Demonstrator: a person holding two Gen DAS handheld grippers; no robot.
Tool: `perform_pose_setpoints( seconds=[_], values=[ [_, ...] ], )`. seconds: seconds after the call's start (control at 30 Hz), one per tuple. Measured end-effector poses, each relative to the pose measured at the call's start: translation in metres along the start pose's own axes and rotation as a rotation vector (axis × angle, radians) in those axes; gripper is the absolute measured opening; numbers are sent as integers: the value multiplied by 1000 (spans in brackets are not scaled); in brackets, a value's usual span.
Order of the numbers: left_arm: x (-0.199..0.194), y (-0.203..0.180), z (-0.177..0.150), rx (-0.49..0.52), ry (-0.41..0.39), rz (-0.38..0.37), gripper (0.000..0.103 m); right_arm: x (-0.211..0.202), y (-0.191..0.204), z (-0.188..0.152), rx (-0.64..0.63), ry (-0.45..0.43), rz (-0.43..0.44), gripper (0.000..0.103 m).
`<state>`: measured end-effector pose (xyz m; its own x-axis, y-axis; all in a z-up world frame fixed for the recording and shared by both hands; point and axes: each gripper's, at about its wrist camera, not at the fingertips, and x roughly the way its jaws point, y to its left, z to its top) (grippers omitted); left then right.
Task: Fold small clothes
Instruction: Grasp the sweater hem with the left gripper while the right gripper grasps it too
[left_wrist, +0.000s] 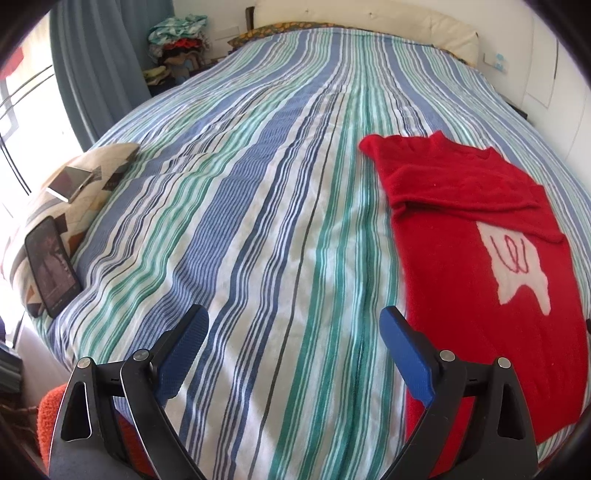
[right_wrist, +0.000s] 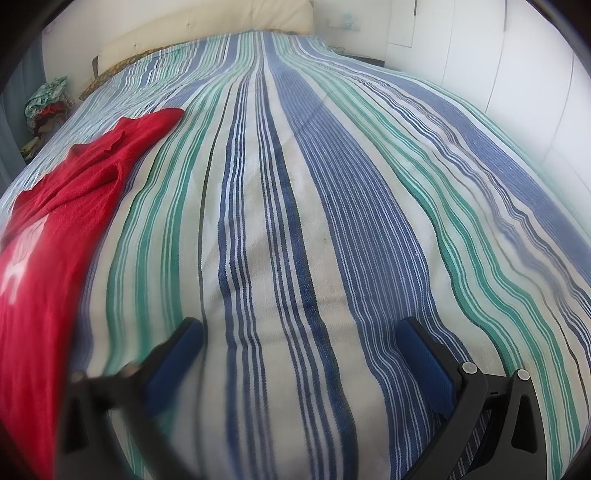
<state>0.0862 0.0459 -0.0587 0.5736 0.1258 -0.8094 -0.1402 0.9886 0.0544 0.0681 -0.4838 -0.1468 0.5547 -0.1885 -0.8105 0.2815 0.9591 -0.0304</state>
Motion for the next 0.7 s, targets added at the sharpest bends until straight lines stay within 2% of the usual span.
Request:
perform_pose_setpoints(
  seconds=[0.1, 0.17, 0.2, 0.23, 0.3, 0.37, 0.43, 0.5, 0.57, 0.6, 0.63, 0.7],
  values=[
    [0, 1, -8, 5, 33, -84, 95, 0, 0, 0, 0, 5, 3, 103],
    [-6, 5, -19, 0, 66, -204, 95, -7, 0, 5, -7, 41, 23, 102],
    [-9, 7, -27, -2, 86, -276, 95, -14, 0, 10, -9, 65, 46, 99],
    [-12, 8, -36, -5, 114, -350, 95, -28, 1, 13, -6, 66, 92, 94],
    [-15, 4, -54, -6, 182, -476, 94, -66, 9, 14, -30, 60, 227, 93],
    [-15, -8, -70, 13, 242, -561, 91, -105, 25, 6, -85, 94, 383, 94],
    [-12, -24, -81, 51, 291, -612, 85, -130, 43, -12, -107, 187, 551, 93],
    [-5, -39, -89, 76, 328, -621, 78, -139, 59, -35, -96, 266, 654, 92],
    [-1, -47, -91, 88, 344, -604, 69, -131, 70, -53, -56, 326, 685, 88],
    [-2, -49, -91, 87, 342, -610, 67, -122, 74, -60, -26, 357, 686, 82],
    [-4, -50, -92, 83, 343, -628, 60, -112, 76, -66, 5, 386, 674, 76],
    [-4, -53, -95, 84, 357, -664, 48, -95, 75, -73, 78, 423, 654, 73]
  ],
)
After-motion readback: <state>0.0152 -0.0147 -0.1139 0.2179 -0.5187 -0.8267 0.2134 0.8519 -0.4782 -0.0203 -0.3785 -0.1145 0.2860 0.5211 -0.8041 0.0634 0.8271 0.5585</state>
